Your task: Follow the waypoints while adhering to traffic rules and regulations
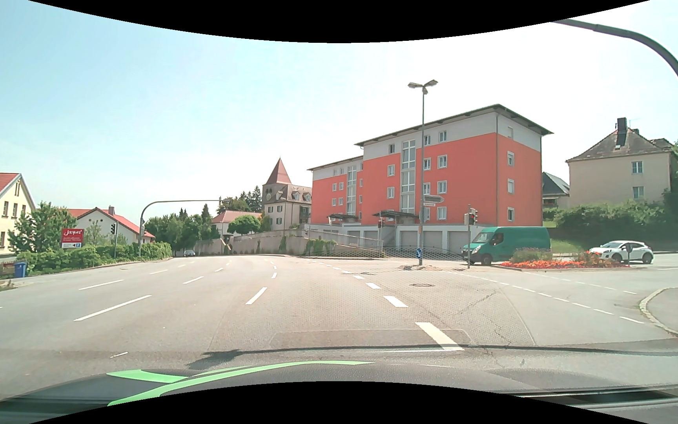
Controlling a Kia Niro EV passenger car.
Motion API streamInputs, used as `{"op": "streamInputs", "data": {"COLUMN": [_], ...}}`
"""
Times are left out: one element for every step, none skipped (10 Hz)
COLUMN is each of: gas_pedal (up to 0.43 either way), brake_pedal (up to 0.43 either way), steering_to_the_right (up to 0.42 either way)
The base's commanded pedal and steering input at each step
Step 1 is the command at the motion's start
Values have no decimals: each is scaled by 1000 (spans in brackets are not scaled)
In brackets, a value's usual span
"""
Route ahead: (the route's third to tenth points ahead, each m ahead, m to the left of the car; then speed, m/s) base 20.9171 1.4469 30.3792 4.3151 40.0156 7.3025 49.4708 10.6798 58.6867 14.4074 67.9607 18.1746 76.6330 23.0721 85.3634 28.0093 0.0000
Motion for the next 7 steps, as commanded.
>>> {"op": "streamInputs", "data": {"gas_pedal": [0,0,0,0,0,0,0], "brake_pedal": [262,262,262,262,262,262,262], "steering_to_the_right": [3,3,3,3,3,3,3]}}
